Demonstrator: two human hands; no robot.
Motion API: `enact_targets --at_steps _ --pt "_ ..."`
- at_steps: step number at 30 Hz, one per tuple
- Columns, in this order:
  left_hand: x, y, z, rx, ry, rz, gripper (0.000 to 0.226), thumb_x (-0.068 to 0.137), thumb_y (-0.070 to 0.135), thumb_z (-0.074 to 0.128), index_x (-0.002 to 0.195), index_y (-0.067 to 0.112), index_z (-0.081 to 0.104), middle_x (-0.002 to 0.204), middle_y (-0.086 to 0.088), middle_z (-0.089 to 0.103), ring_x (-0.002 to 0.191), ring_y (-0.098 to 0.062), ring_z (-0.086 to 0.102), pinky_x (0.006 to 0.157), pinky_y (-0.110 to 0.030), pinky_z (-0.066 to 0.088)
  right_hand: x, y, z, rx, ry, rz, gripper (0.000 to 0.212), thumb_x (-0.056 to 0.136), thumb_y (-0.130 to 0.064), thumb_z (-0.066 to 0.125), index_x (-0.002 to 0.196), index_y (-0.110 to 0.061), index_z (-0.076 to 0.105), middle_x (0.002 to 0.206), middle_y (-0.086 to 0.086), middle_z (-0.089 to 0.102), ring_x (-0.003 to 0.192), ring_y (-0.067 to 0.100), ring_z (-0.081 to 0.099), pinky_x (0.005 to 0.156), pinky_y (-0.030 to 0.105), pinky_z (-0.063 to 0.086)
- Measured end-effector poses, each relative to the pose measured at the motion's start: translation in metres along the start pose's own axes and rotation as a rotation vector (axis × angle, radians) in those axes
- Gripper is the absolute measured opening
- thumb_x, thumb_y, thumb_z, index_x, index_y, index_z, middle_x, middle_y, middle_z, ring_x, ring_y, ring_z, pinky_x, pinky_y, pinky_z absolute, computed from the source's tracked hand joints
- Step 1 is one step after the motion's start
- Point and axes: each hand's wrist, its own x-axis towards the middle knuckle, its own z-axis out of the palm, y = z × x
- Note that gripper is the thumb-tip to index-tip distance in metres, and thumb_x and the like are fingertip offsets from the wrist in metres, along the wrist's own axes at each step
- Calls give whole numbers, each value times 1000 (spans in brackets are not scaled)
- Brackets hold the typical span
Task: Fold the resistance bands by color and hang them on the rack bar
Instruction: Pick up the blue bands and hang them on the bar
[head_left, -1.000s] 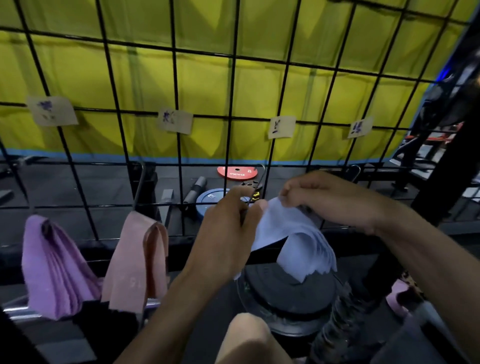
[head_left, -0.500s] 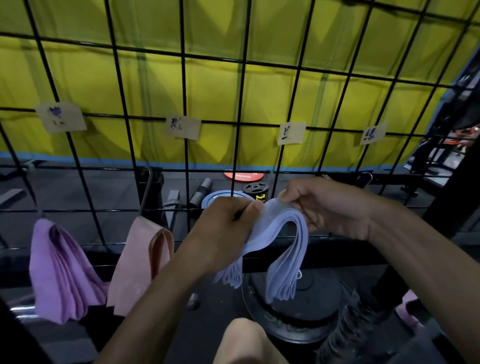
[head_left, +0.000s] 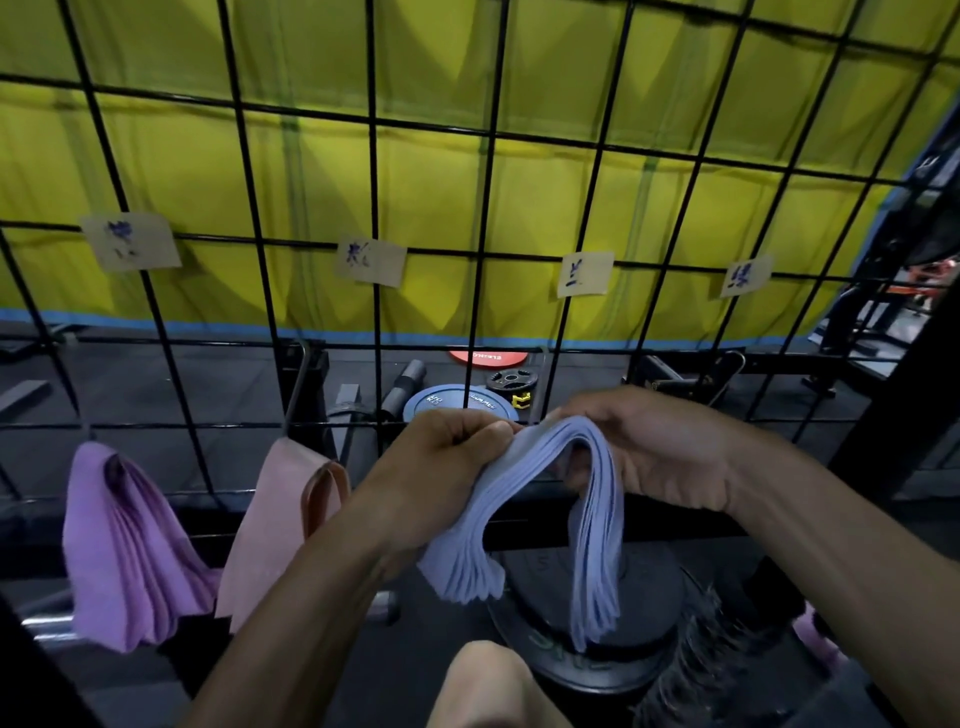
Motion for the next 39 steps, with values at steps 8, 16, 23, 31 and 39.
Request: enact_targets --at_steps 8,16,23,31,39 --pt "-2 3 5 -132 -67 -72 38 105 19 50 76 20 74 64 0 65 53 -10 57 54 -20 45 2 8 6 196 78 -39 29 94 -12 53 66 -14 62 70 5 54 61 17 51 68 33 48" --pt "-6 11 15 47 -47 -47 47 85 67 49 98 27 70 99 0 73 98 -22 69 95 -48 50 1 16 9 176 58 -44 23 93 -11 55 71 -16 59 72 5 57 65 18 54 67 31 46" --pt "-7 8 11 172 -75 54 52 75 77 59 101 33 67 95 -2 70 92 -26 67 89 -51 53 -13 15 6 114 -54 -126 26 97 -31 59 79 -18 73 81 3 66 69 13 64 66 27 52" --pt "-1 9 7 193 -28 49 37 88 64 60 98 31 72 62 22 60 57 3 54 60 -28 39 -14 22 -11 0 -128 -224 35 77 -9 68 112 -14 61 97 1 69 88 8 66 78 22 51" --pt "3 10 3 200 -58 69 30 90 55 62 90 26 73 55 18 51 53 0 45 53 -11 34 -4 6 -23 -173 -108 -237 55 57 -26 71 109 -12 61 99 2 66 85 6 63 76 20 46"
